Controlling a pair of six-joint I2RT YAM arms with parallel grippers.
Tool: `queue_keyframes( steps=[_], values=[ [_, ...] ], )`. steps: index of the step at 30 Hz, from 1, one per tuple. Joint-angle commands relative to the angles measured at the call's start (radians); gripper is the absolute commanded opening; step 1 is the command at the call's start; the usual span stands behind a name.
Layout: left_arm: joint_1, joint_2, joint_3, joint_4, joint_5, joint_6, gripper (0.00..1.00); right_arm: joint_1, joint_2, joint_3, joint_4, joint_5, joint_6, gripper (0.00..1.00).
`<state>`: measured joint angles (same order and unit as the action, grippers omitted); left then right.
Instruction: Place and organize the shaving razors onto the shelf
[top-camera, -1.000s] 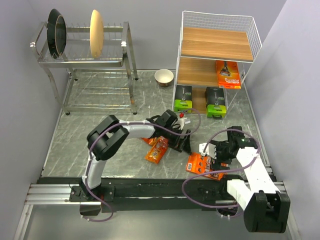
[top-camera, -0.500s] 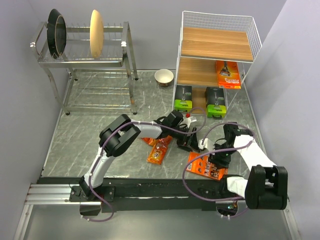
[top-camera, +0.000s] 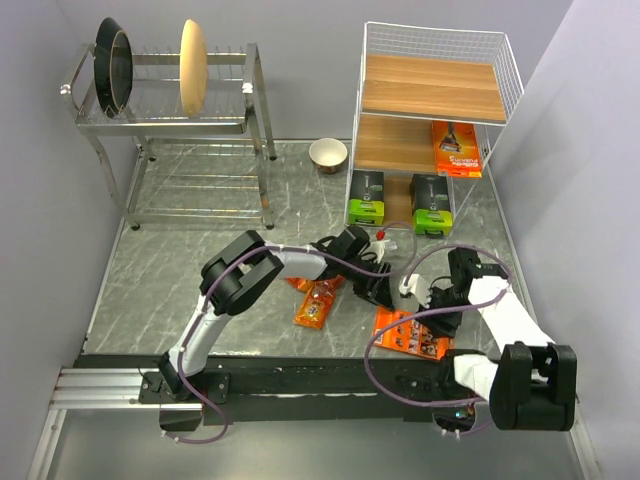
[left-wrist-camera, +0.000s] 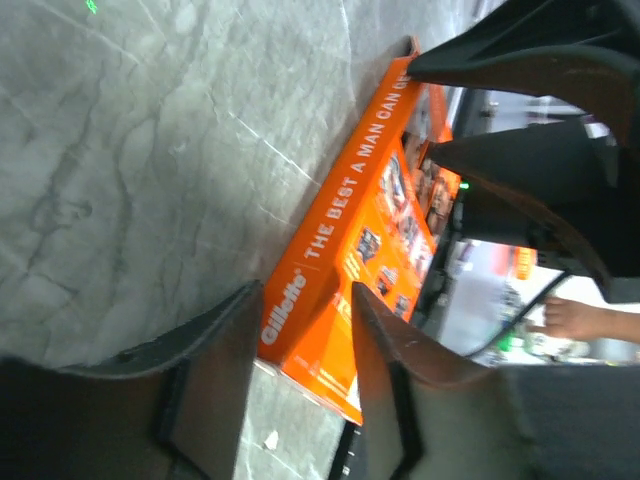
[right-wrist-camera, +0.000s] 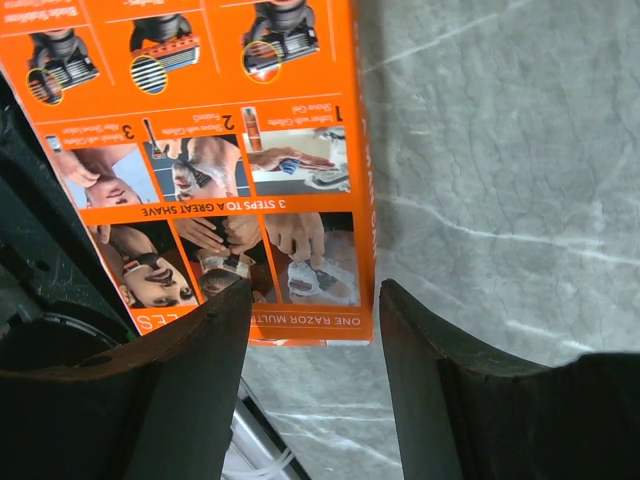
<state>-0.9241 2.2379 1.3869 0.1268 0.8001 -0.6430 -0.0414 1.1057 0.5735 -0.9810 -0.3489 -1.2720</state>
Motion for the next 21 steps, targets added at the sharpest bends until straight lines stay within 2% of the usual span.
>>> queue_keyframes(
  steps=[1, 2, 7, 9, 11, 15, 17, 21],
  values=[
    [-0.061, 0.049, -0.051, -0.201, -0.092, 0.151, 0.39, 0.011, -0.009, -0.083, 0.3, 0.041, 0.025, 0.6],
    [-0.062, 0.045, -0.061, -0.193, -0.085, 0.155, 0.34, 0.011, -0.017, -0.089, 0.306, 0.045, 0.036, 0.6],
    [-0.07, 0.012, -0.091, -0.217, -0.076, 0.239, 0.34, 0.012, -0.01, -0.093, 0.331, 0.057, 0.06, 0.6],
    [-0.079, 0.026, -0.088, -0.242, -0.065, 0.285, 0.11, 0.012, -0.01, -0.101, 0.347, 0.067, 0.072, 0.6],
    [-0.085, 0.026, -0.092, -0.246, -0.061, 0.307, 0.03, 0.012, -0.018, -0.106, 0.352, 0.068, 0.085, 0.61],
    [-0.079, -0.047, -0.149, -0.188, -0.073, 0.354, 0.01, -0.018, -0.076, -0.038, 0.294, 0.009, 0.151, 0.66],
    [-0.064, -0.073, -0.164, -0.176, -0.065, 0.37, 0.01, -0.046, -0.107, 0.05, 0.252, -0.08, 0.193, 0.69],
    [-0.035, -0.168, -0.203, -0.177, -0.073, 0.423, 0.01, -0.077, -0.075, 0.196, 0.125, -0.17, 0.232, 0.72]
  ],
)
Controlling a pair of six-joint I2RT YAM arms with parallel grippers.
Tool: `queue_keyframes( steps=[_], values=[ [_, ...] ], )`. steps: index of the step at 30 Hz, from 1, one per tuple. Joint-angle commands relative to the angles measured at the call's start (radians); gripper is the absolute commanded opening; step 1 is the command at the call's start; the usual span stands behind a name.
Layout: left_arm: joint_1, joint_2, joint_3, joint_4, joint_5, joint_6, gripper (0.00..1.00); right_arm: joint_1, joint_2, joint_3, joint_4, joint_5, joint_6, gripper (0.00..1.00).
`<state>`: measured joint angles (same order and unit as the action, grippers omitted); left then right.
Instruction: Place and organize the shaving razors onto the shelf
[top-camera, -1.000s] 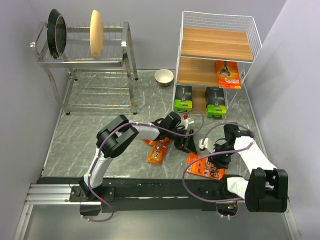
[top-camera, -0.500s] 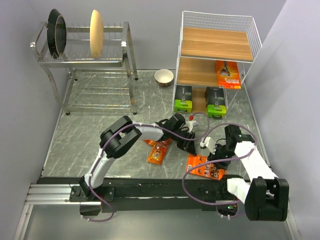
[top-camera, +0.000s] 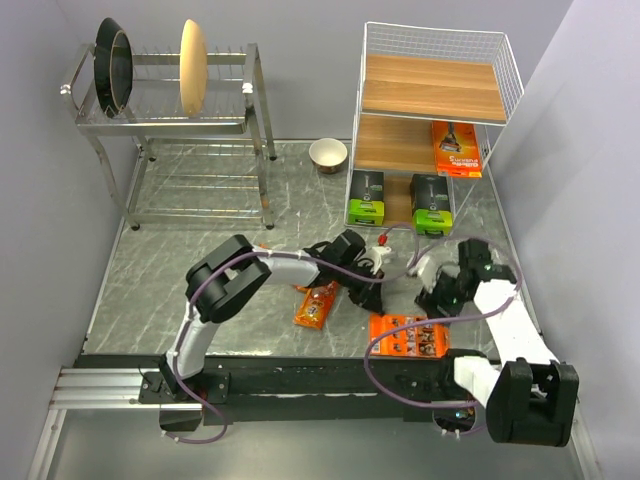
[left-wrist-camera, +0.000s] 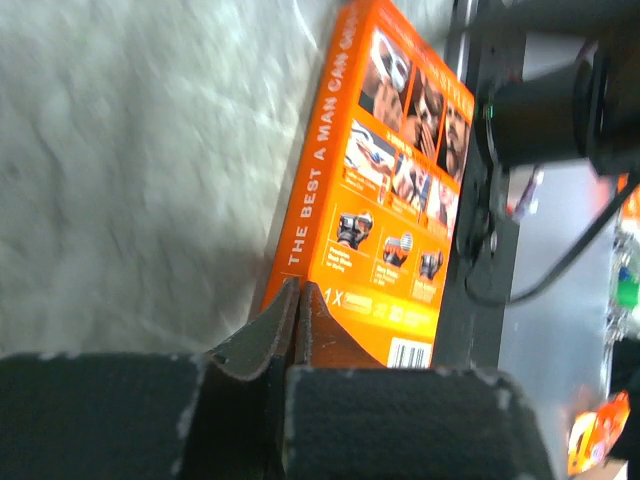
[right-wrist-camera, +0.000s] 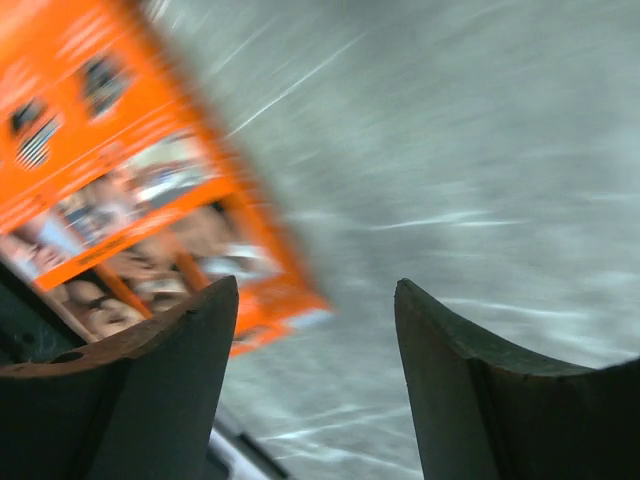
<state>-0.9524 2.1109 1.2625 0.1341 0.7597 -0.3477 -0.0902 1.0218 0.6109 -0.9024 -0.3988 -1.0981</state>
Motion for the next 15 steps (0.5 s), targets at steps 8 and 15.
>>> queue_keyframes(
  steps=[8, 15],
  values=[
    [0.041, -0.141, -0.061, -0.303, 0.01, 0.19, 0.01, -0.085, 0.2, 0.303, -0.114, -0.136, -0.004, 0.76],
    [0.086, -0.287, -0.159, -0.26, -0.082, 0.139, 0.54, -0.086, 0.342, 0.329, -0.305, -0.058, -0.176, 0.74]
  ],
)
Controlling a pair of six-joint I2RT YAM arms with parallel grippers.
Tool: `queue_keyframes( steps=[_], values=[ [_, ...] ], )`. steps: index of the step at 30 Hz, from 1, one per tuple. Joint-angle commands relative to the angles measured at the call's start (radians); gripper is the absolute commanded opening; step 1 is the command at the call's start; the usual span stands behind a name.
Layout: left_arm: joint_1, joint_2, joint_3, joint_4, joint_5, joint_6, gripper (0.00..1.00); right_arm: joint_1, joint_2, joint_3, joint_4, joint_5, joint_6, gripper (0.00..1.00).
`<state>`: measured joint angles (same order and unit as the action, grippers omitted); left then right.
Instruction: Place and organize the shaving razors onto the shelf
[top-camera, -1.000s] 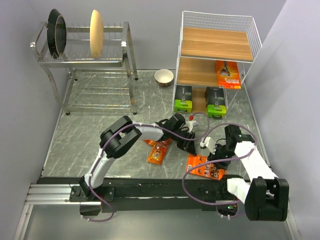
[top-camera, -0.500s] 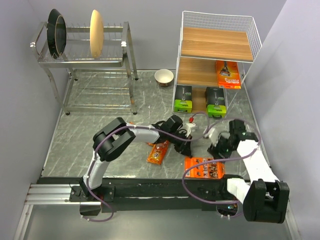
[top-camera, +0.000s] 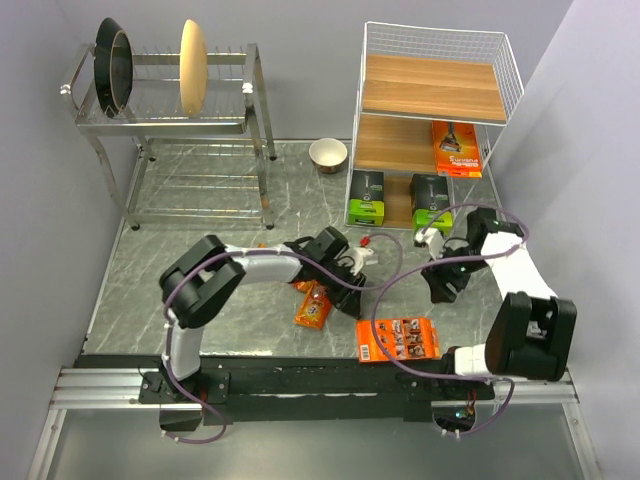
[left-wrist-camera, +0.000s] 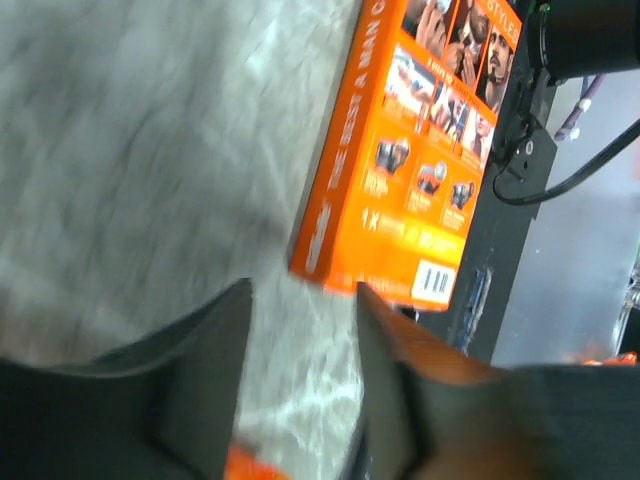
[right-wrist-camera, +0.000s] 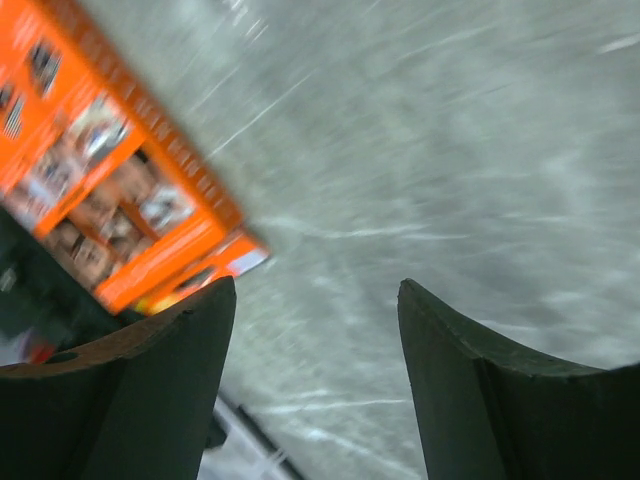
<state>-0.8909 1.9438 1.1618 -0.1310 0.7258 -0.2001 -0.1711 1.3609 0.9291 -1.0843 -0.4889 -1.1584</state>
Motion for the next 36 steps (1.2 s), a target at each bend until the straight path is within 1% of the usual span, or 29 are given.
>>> queue_keyframes(
  steps=[1, 2, 4, 5, 6, 8, 9, 10, 11, 13, 14, 16, 17, 22, 26, 28, 31, 35, 36],
  values=[
    [0.029, -0.131, -0.073, 0.017, -0.036, -0.012, 0.58, -0.005, 0.006, 0.004, -0.123, 0.032, -0.163, 0.77],
    [0.033, -0.141, -0.086, 0.018, -0.022, -0.009, 0.61, -0.005, 0.013, 0.005, -0.135, 0.03, -0.185, 0.78],
    [0.044, -0.158, -0.099, 0.043, 0.072, 0.005, 0.62, -0.001, 0.052, 0.016, -0.166, 0.03, -0.268, 0.8],
    [0.044, -0.18, -0.12, 0.059, 0.095, 0.014, 0.62, 0.001, 0.064, 0.017, -0.187, 0.036, -0.293, 0.8],
    [0.044, -0.184, -0.126, 0.068, 0.121, 0.014, 0.62, 0.005, 0.085, 0.013, -0.195, 0.052, -0.354, 0.81],
    [0.044, -0.163, -0.131, 0.102, 0.153, 0.021, 0.55, 0.01, 0.102, -0.001, -0.195, 0.068, -0.408, 0.81],
    [0.044, -0.151, -0.126, 0.105, 0.193, 0.025, 0.49, 0.015, 0.118, -0.015, -0.186, 0.076, -0.446, 0.81],
    [0.043, -0.129, -0.125, 0.114, 0.211, 0.019, 0.38, 0.018, 0.128, -0.021, -0.171, 0.085, -0.451, 0.81],
    [0.04, -0.123, -0.129, 0.16, 0.224, 0.015, 0.32, 0.021, 0.141, -0.024, -0.151, 0.088, -0.461, 0.81],
    [0.023, -0.12, -0.155, 0.204, 0.238, 0.001, 0.23, 0.025, 0.188, -0.01, -0.143, 0.079, -0.477, 0.8],
    [0.015, -0.117, -0.163, 0.249, 0.238, -0.007, 0.22, 0.027, 0.205, 0.002, -0.152, 0.07, -0.48, 0.8],
    [-0.003, -0.1, -0.18, 0.29, 0.245, -0.041, 0.2, 0.036, 0.25, 0.031, -0.175, 0.052, -0.503, 0.79],
    [-0.012, -0.094, -0.189, 0.341, 0.25, -0.057, 0.19, 0.044, 0.259, 0.031, -0.181, 0.05, -0.512, 0.79],
    [-0.045, -0.063, -0.218, 0.441, 0.221, -0.142, 0.21, 0.081, 0.283, -0.026, -0.141, 0.067, -0.575, 0.78],
    [-0.057, -0.071, -0.226, 0.435, 0.204, -0.127, 0.23, 0.114, 0.334, -0.012, -0.175, 0.055, -0.581, 0.76],
    [-0.057, -0.068, -0.215, 0.395, 0.202, -0.099, 0.23, 0.131, 0.352, -0.024, -0.198, 0.075, -0.59, 0.72],
    [-0.057, -0.068, -0.217, 0.389, 0.193, -0.088, 0.24, 0.153, 0.337, -0.085, -0.187, 0.095, -0.607, 0.67],
    [-0.057, -0.068, -0.22, 0.399, 0.187, -0.101, 0.24, 0.157, 0.342, -0.084, -0.19, 0.11, -0.578, 0.61],
    [-0.057, -0.068, -0.218, 0.399, 0.188, -0.099, 0.25, 0.156, 0.346, -0.081, -0.192, 0.111, -0.572, 0.58]
  ],
)
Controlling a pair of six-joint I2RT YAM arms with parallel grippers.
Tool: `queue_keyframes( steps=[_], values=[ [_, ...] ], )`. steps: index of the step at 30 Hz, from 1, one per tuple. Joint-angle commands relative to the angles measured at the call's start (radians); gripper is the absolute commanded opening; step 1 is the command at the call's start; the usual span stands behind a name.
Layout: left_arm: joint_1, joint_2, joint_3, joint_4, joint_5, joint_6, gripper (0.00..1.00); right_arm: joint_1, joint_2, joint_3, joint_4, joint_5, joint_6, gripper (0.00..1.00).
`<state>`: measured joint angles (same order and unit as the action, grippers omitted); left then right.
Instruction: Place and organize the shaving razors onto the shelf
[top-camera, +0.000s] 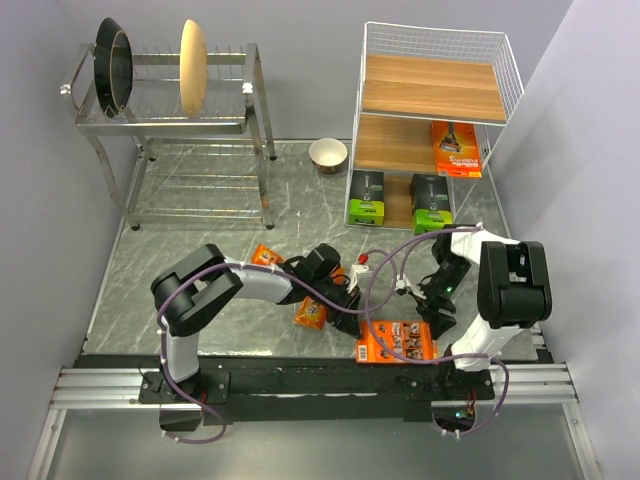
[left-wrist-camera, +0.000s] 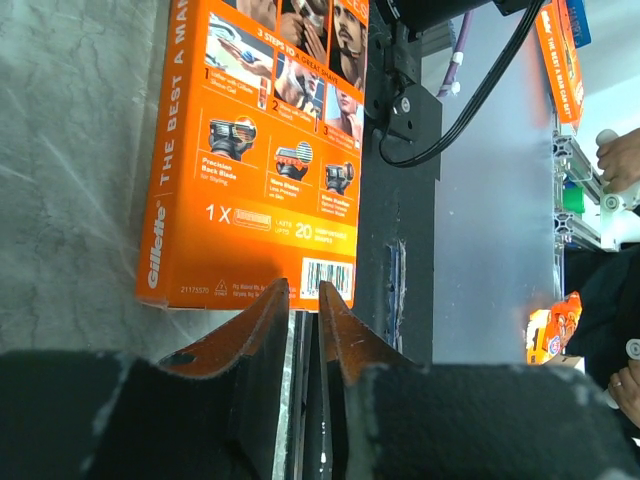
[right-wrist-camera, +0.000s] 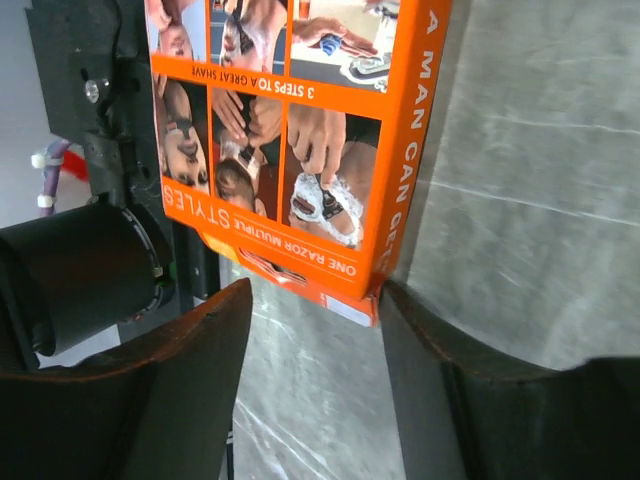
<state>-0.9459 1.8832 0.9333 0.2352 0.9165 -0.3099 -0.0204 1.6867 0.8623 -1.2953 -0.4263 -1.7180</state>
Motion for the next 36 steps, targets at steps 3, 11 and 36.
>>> queue_keyframes(
  steps=[3, 11, 36],
  values=[
    [-0.002, -0.002, 0.019, 0.018, -0.008, 0.023, 0.26, 0.005, 0.034, -0.011, 0.016, 0.066, 0.0, 0.48],
    [-0.002, 0.004, 0.033, 0.004, -0.022, 0.037, 0.27, 0.004, 0.068, 0.01, 0.019, 0.055, 0.073, 0.09],
    [0.22, -0.208, 0.17, -0.352, -0.136, -0.06, 0.62, 0.037, -0.41, 0.275, 0.168, -0.21, 0.446, 0.0]
  ],
)
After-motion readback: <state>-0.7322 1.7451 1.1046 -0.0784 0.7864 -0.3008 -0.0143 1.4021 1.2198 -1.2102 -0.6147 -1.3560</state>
